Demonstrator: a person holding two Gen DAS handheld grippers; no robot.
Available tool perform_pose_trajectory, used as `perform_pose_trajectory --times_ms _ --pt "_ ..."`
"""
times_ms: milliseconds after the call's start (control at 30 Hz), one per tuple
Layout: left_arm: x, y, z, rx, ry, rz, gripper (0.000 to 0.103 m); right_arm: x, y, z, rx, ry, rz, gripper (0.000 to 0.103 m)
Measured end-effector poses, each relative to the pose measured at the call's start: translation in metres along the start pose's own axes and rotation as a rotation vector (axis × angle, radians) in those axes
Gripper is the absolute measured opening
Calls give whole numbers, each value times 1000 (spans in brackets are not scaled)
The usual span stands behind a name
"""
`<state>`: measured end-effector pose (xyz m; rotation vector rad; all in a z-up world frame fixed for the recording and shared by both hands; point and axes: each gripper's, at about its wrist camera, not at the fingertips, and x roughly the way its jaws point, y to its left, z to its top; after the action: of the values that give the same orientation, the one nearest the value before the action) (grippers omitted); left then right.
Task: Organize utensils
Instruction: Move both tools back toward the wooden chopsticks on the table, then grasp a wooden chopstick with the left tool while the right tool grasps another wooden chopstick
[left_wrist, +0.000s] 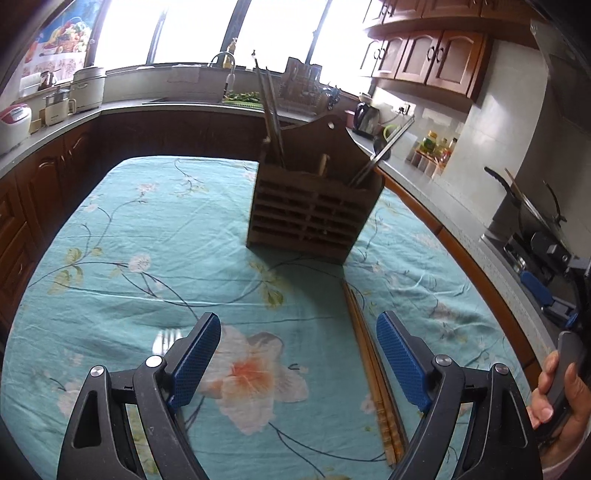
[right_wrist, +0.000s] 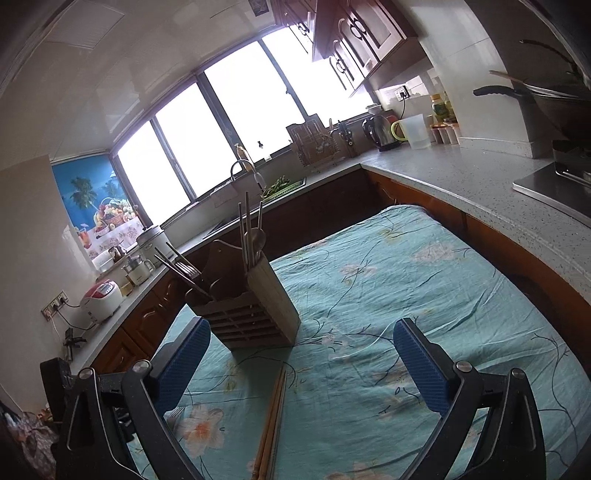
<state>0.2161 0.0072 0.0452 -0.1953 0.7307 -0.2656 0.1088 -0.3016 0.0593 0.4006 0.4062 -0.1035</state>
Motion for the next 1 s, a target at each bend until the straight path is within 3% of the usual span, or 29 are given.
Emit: perform_pose_trajectory --times_ms 133,400,633,733,800,867,967,1000 --pt "37 -23 -1 42 83 11 84 -4 -12 -1 23 -4 -13 100" --pt "94 -47 -8 141 213 88 69 2 -19 -3 37 27 -15 100" --pt "85 -39 -20 240 211 143 69 21 -2 -12 10 75 17 100" --pt "71 -22 -25 214 216 101 66 30 9 -19 -35 99 32 100" --pt "60 -7 -25 176 215 88 65 40 19 -26 -84 131 23 94" --pt "51 7 -20 138 200 74 64 58 27 -35 -127 197 16 69" --pt "45 23 -13 83 186 66 64 94 36 -52 -181 321 -2 42" --pt "44 26 -11 71 180 66 64 104 39 -57 -193 354 -3 40"
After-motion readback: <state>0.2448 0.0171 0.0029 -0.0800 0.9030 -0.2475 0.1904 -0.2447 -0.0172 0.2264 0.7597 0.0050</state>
